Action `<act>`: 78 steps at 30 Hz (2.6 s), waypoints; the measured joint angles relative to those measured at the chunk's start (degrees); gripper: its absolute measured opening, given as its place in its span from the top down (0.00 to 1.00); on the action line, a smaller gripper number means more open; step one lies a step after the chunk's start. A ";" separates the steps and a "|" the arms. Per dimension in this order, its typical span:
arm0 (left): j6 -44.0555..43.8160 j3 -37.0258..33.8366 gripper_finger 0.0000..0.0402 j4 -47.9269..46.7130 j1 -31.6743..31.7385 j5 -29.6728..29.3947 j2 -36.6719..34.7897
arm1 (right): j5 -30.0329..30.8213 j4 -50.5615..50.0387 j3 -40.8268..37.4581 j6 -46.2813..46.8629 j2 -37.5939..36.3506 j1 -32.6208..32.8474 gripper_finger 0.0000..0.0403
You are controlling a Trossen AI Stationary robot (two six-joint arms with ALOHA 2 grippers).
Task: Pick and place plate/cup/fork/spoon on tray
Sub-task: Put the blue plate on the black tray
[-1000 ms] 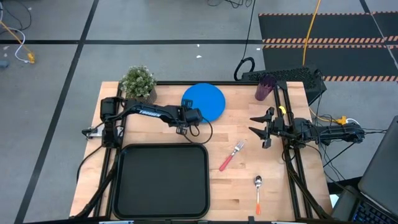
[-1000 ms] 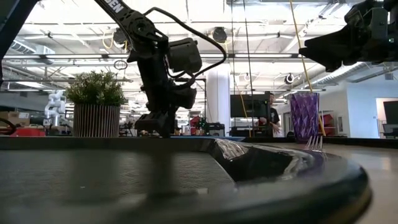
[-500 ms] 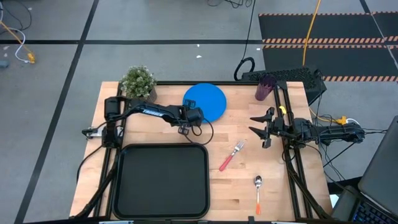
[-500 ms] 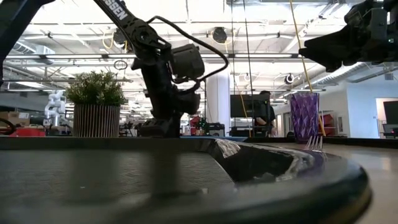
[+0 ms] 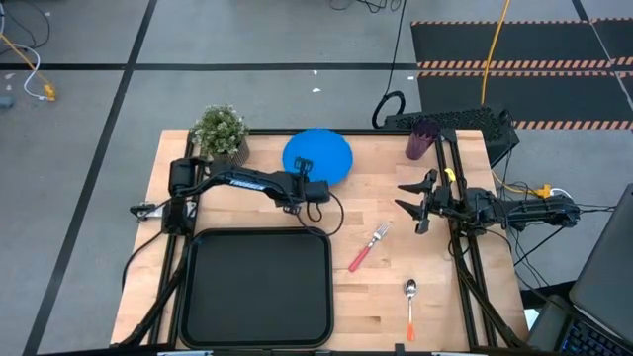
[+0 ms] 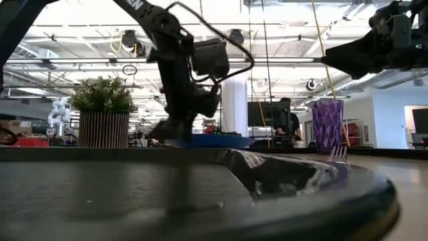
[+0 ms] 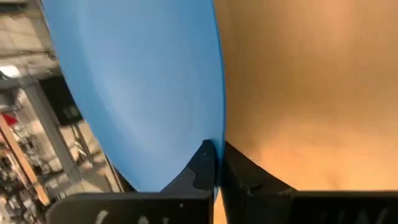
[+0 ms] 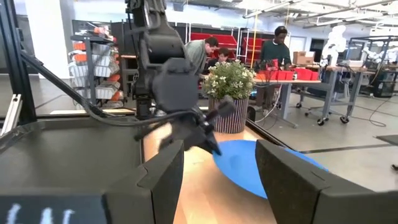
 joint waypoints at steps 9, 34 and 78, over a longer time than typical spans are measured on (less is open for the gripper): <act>-24.52 7.11 0.99 -27.68 -12.74 0.40 -2.32 | 0.01 -0.74 0.00 1.07 0.02 0.00 0.52; -78.40 13.00 0.99 -50.81 -47.06 11.71 -2.68 | -0.36 -6.95 0.00 16.48 0.17 0.00 0.52; -89.87 31.55 0.72 -39.61 -57.17 29.87 13.85 | -12.31 -9.90 0.00 26.42 0.63 0.09 0.52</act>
